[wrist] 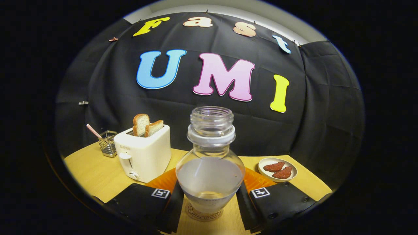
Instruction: Take the bottle from table, then pour the juice into the cup, finally place the bottle on the coaster
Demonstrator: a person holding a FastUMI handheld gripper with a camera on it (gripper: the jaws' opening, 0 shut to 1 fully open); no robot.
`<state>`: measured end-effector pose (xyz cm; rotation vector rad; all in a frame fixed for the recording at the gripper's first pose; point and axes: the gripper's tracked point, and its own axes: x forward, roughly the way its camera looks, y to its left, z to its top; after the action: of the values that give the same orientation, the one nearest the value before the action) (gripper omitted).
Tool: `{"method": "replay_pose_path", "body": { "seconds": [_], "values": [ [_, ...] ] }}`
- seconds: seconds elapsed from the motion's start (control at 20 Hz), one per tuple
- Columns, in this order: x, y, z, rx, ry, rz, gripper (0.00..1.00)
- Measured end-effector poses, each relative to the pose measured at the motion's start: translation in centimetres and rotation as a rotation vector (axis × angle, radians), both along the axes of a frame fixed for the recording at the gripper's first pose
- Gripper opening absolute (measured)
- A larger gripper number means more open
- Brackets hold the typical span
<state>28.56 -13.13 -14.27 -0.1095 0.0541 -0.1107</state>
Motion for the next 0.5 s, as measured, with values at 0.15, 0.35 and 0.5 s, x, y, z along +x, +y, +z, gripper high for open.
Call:
{"method": "replay_pose_path", "body": {
  "seconds": [0.15, 0.35, 0.5],
  "values": [
    [0.8, 0.0, -1.9, 0.021, 0.016, 0.001, 0.75],
    [1.1, -0.7, -4.5, 0.054, 0.058, -0.019, 0.75],
    [2.1, -1.0, -5.7, 0.054, 0.084, -0.02, 0.75]
  ]
}}
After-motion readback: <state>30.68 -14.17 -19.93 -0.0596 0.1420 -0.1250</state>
